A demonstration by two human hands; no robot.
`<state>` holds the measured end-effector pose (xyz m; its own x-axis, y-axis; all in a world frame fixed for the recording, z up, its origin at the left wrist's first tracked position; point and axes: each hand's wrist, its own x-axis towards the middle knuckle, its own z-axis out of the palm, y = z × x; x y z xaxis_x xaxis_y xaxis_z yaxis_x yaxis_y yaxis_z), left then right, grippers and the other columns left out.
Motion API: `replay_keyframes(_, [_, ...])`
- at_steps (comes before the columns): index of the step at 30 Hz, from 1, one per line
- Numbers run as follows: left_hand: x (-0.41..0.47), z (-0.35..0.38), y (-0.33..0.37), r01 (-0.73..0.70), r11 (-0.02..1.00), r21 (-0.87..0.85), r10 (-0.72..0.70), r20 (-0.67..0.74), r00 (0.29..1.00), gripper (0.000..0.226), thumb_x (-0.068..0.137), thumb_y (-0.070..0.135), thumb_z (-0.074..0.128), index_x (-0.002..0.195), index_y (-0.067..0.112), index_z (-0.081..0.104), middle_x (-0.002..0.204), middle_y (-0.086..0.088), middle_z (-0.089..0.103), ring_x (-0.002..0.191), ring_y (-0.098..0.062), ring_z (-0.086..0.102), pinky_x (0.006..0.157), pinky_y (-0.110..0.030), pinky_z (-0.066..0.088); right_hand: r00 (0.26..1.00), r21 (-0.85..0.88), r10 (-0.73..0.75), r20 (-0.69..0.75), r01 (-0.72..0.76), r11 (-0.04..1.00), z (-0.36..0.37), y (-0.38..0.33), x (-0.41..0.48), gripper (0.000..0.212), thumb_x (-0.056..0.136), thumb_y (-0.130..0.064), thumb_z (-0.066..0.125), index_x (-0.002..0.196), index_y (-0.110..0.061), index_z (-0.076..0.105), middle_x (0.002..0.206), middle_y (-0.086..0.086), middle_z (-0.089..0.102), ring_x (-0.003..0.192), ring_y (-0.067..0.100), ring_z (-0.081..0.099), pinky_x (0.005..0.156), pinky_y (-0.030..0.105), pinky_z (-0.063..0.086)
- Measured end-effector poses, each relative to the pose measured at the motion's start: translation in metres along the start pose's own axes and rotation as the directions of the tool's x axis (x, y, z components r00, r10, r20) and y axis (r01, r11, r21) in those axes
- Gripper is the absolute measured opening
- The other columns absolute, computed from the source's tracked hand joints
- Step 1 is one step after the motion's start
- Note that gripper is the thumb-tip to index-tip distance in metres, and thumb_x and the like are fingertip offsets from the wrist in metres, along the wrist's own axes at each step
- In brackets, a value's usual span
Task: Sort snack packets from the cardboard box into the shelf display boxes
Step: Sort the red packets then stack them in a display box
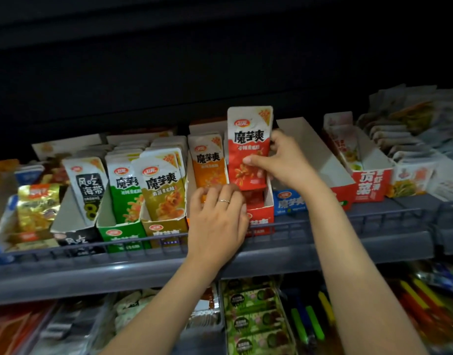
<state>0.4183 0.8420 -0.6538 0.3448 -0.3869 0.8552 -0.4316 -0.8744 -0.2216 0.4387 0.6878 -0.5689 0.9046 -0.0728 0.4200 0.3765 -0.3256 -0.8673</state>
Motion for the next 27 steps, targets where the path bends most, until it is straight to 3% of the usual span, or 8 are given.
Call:
replay_keyframes(5, [-0.001, -0.002, -0.002, 0.083, 0.981, -0.175, -0.088, -0.019, 0.996, 0.024, 0.090, 0.032, 0.044, 0.105, 0.015, 0.052, 0.120, -0.008, 0.053, 0.106, -0.021, 0.046, 0.093, -0.035, 0.030, 1.000, 0.071, 0.007, -0.024, -0.006, 0.997, -0.010, -0.010, -0.010, 0.018, 0.086, -0.018, 0.068, 0.088, -0.024, 0.051, 0.072, -0.007, 0.062, 0.039, -0.002, 0.050, 0.039, 0.011, 0.037])
replay_keyframes(10, [0.002, -0.011, -0.002, 0.176, 0.916, -0.360, -0.175, 0.035, 0.984, 0.035, 0.092, 0.042, 0.040, 0.115, 0.017, 0.045, 0.125, -0.003, 0.040, 0.114, -0.020, 0.042, 0.097, -0.034, 0.031, 0.998, 0.162, 0.058, -0.010, -0.056, 0.985, -0.022, -0.015, -0.019, 0.013, 0.087, -0.022, 0.065, 0.085, -0.017, 0.053, 0.049, -0.009, 0.061, 0.039, 0.001, 0.049, 0.039, 0.014, 0.038])
replay_keyframes(12, [0.010, -0.028, 0.005, 0.378, 0.736, -0.562, -0.388, 0.109, 0.915, 0.042, 0.088, 0.054, 0.043, 0.117, 0.023, 0.041, 0.120, 0.004, 0.046, 0.112, -0.013, 0.046, 0.094, -0.035, 0.039, 0.997, 0.241, 0.083, 0.009, -0.083, 0.967, -0.019, -0.018, -0.022, 0.013, 0.087, -0.020, 0.065, 0.086, -0.015, 0.054, 0.052, -0.008, 0.063, 0.041, 0.002, 0.051, 0.039, 0.014, 0.040])
replay_keyframes(14, [0.024, -0.051, 0.013, 0.534, 0.401, -0.745, -0.616, 0.212, 0.759, 0.050, 0.081, 0.062, 0.054, 0.116, 0.032, 0.034, 0.110, 0.013, 0.048, 0.100, -0.002, 0.052, 0.083, -0.029, 0.047, 0.993, 0.332, 0.109, 0.045, -0.118, 0.936, -0.015, -0.023, -0.027, 0.012, 0.087, -0.019, 0.065, 0.088, -0.014, 0.055, 0.054, -0.007, 0.064, 0.042, 0.003, 0.052, 0.039, 0.013, 0.040])
replay_keyframes(16, [0.036, -0.067, 0.015, 0.573, 0.123, -0.810, -0.686, 0.348, 0.639, 0.061, 0.077, 0.058, 0.065, 0.116, 0.030, 0.028, 0.108, 0.014, 0.046, 0.092, 0.004, 0.055, 0.074, -0.021, 0.047, 0.985, 0.420, 0.140, 0.101, -0.169, 0.891, -0.008, -0.029, -0.031, 0.012, 0.087, -0.020, 0.065, 0.090, -0.013, 0.056, 0.055, -0.006, 0.063, 0.041, 0.002, 0.051, 0.039, 0.012, 0.040])
replay_keyframes(18, [0.042, -0.074, 0.013, 0.621, -0.029, -0.783, -0.663, 0.480, 0.574, 0.060, 0.079, 0.040, 0.069, 0.119, 0.026, 0.026, 0.107, 0.011, 0.048, 0.091, 0.003, 0.058, 0.069, -0.017, 0.049, 0.977, 0.487, 0.156, 0.143, -0.207, 0.848, 0.000, -0.037, -0.034, 0.014, 0.086, -0.022, 0.065, 0.092, -0.012, 0.057, 0.058, -0.006, 0.063, 0.042, 0.002, 0.051, 0.039, 0.012, 0.040])
replay_keyframes(22, [0.031, -0.077, -0.003, 0.604, -0.134, -0.786, -0.604, 0.548, 0.579, 0.027, 0.089, 0.014, 0.063, 0.113, 0.017, 0.051, 0.095, 0.007, 0.067, 0.076, -0.002, 0.068, 0.056, -0.015, 0.052, 0.970, 0.517, 0.150, 0.190, -0.228, 0.825, 0.013, -0.044, -0.042, 0.013, 0.087, -0.021, 0.066, 0.092, -0.014, 0.057, 0.066, -0.005, 0.063, 0.042, 0.003, 0.050, 0.037, 0.013, 0.037])
replay_keyframes(27, [0.011, -0.079, -0.016, 0.545, -0.105, -0.832, -0.584, 0.495, 0.643, 0.025, 0.092, 0.008, 0.057, 0.109, 0.025, 0.053, 0.096, 0.007, 0.068, 0.073, -0.007, 0.070, 0.055, -0.020, 0.055, 0.962, 0.426, 0.166, 0.216, -0.246, 0.871, 0.016, -0.044, -0.045, 0.017, 0.086, -0.031, 0.065, 0.091, -0.017, 0.057, 0.070, -0.003, 0.065, 0.045, 0.005, 0.051, 0.036, 0.013, 0.034])
